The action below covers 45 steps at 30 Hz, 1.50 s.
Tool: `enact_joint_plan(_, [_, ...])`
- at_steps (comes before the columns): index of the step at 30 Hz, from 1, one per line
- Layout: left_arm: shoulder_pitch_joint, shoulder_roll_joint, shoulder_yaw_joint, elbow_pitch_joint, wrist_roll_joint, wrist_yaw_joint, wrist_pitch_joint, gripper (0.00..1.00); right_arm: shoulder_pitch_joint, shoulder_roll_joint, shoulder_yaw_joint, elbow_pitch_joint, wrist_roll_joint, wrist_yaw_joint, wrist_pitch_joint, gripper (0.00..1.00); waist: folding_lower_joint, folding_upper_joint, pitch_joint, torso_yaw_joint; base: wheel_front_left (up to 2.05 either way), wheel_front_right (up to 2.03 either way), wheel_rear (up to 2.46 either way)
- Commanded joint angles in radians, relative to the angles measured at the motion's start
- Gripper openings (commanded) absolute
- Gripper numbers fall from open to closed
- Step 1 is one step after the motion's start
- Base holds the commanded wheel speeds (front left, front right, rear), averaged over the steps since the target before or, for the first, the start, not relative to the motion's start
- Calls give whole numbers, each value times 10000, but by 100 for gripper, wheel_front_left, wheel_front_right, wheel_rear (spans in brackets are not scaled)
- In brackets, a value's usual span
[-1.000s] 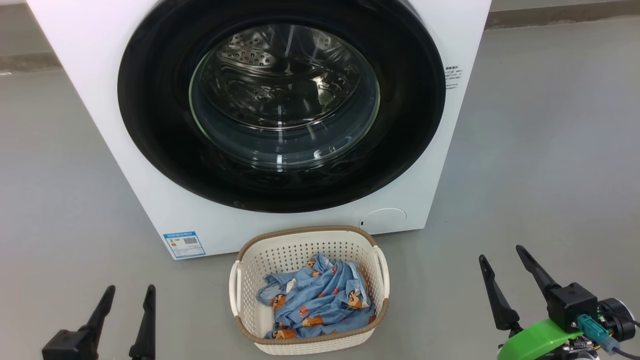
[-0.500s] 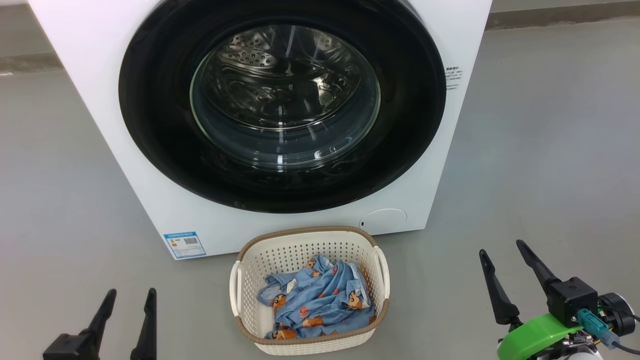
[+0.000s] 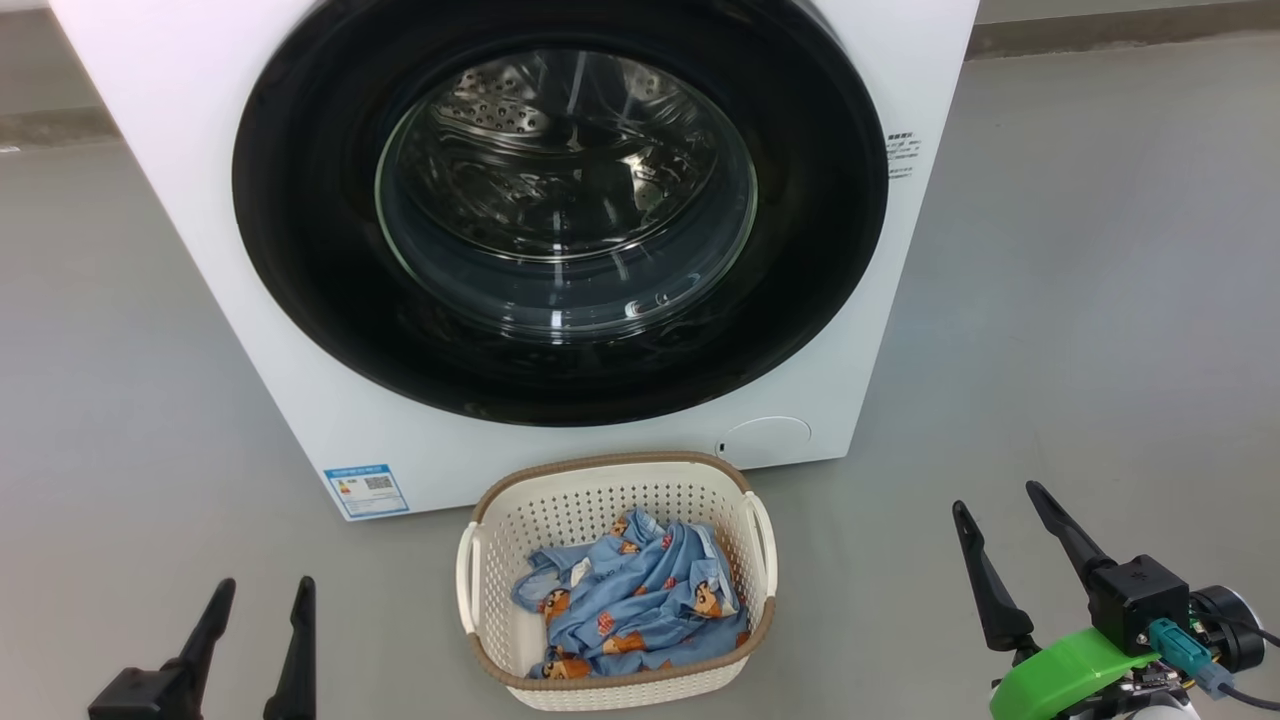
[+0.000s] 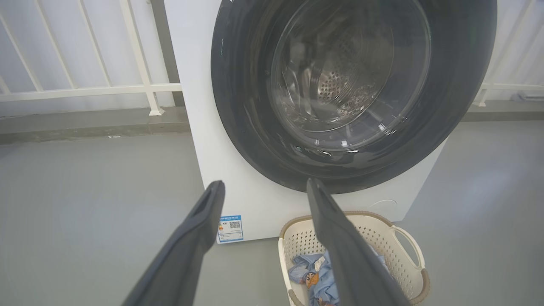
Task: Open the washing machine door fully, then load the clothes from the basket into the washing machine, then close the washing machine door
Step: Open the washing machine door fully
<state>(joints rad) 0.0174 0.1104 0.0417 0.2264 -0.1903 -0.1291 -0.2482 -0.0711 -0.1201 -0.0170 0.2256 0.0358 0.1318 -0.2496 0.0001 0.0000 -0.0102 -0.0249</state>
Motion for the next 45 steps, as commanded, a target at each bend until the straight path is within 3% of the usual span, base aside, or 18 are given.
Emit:
enact_joint_plan(1, [-274, 173, 314, -212, -26, -16, -136, 100, -357, -50, 214, -219, 58, -11, -122, 100, -1, 0, 2, -7, 10, 10, -20])
enact_joint_plan(28, [-352, 16, 710, -401, 74, -16, -136, 100, -333, -25, 229, -209, 125, -11, -122, 100, -1, 0, 35, -89, 83, 83, -167])
enact_joint_plan(45, [-320, 13, 667, -350, 45, -16, -136, 100, -270, -29, 281, -309, 198, -11, -122, 100, -1, 0, 18, -75, 11, 11, -23])
